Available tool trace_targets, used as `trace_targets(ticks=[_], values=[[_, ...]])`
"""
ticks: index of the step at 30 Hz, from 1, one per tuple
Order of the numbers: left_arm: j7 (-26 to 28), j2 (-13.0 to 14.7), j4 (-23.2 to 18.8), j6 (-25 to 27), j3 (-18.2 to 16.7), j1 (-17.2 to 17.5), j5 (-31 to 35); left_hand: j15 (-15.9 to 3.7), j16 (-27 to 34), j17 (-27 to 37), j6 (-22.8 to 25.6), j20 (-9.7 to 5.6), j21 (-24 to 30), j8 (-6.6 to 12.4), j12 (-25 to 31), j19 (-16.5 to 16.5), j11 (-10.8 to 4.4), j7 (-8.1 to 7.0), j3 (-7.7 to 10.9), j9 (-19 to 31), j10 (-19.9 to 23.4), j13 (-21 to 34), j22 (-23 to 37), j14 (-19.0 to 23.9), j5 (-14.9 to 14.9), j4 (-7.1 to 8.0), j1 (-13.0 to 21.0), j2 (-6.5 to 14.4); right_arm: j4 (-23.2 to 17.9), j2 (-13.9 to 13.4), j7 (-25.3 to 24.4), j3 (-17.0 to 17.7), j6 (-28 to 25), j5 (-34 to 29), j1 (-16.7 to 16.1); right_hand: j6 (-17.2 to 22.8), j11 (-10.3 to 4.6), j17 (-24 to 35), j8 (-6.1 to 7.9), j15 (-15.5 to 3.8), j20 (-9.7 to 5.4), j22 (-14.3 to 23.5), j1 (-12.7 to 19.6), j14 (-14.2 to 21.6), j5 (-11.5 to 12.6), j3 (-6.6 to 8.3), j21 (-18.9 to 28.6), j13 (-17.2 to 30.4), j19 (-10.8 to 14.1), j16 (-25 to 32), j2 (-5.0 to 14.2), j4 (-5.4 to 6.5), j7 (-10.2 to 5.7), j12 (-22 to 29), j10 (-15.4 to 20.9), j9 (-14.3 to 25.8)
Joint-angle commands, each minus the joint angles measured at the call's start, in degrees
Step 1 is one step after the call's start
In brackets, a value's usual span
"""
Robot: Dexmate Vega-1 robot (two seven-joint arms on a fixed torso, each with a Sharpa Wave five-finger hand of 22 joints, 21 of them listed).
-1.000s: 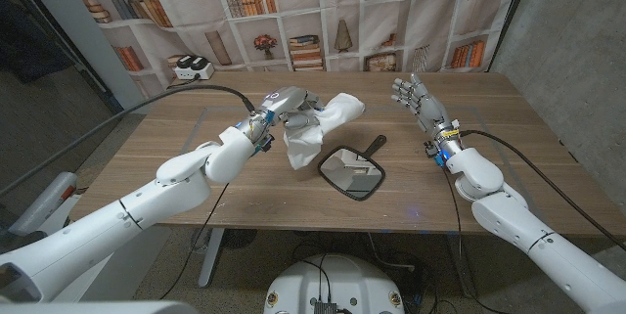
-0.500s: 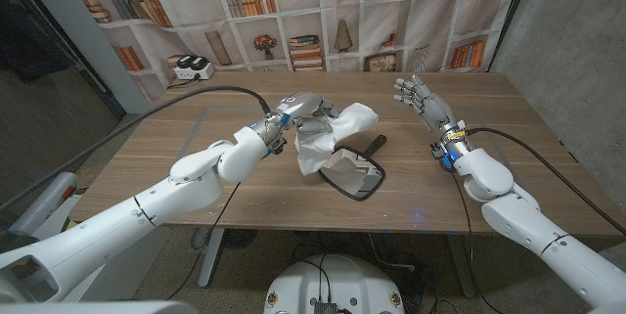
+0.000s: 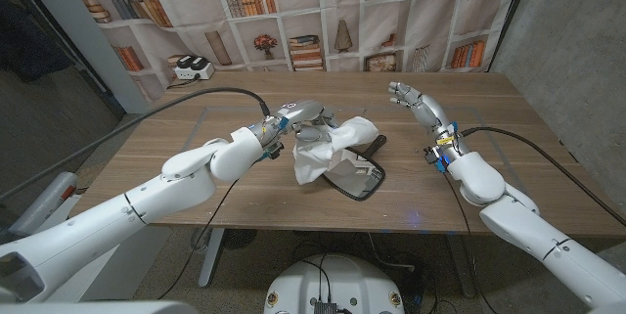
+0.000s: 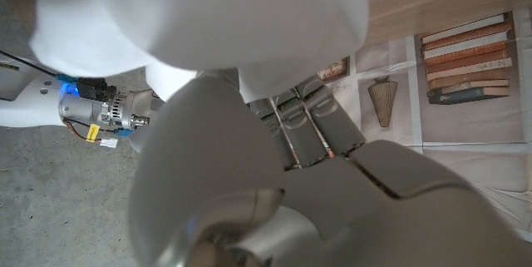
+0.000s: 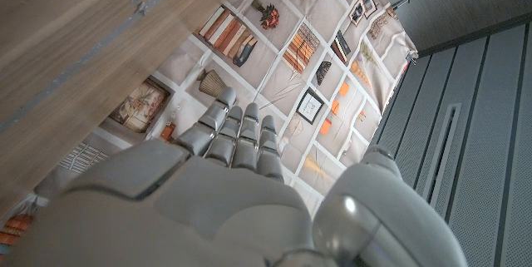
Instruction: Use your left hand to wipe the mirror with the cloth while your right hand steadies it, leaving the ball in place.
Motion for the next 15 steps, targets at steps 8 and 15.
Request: trace_targets(ticks=[8,15], values=[[3.2,6.7,-4.8,0.4,-4.9,5.8,-2.0,-2.76,-0.1,0.5,1.1,-0.02,-0.3,0.47,-0.3,-0.4,-1.12,0.42,1.22,0.0,1.7,1.9,0.2,2.9,0.3,1.09,0.3,0.5,-5.3,-2.1,-8.1,-2.7,-10.7,-12.9,-1.0,1.7,-0.69,0.3,0.57,-0.86,-1.52,0.3,-2.2,0.4,0.2,-1.19,-0.5,0.2,1.0,0.3,-0.47,1.00,-0.41,0.5,0.9,0.2],[3.3,7.5,-4.6,-0.7,-5.5,5.8,-2.4,-2.79,-0.2,0.6,1.2,-0.05,-0.4,0.65,-0.5,-0.5,-1.19,0.33,1.28,0.0,1.8,2.1,0.3,2.9,0.3,1.09,0.4,0.4,-6.3,-3.7,-8.8,-4.4,-14.5,-16.9,-0.7,2.0,-1.22,0.4,0.52,-1.46,-1.79,0.3,-3.4,0.4,0.3,-1.76,-0.7,0.2,1.2,0.3,-0.62,1.57,-0.74,0.4,0.9,0.2]])
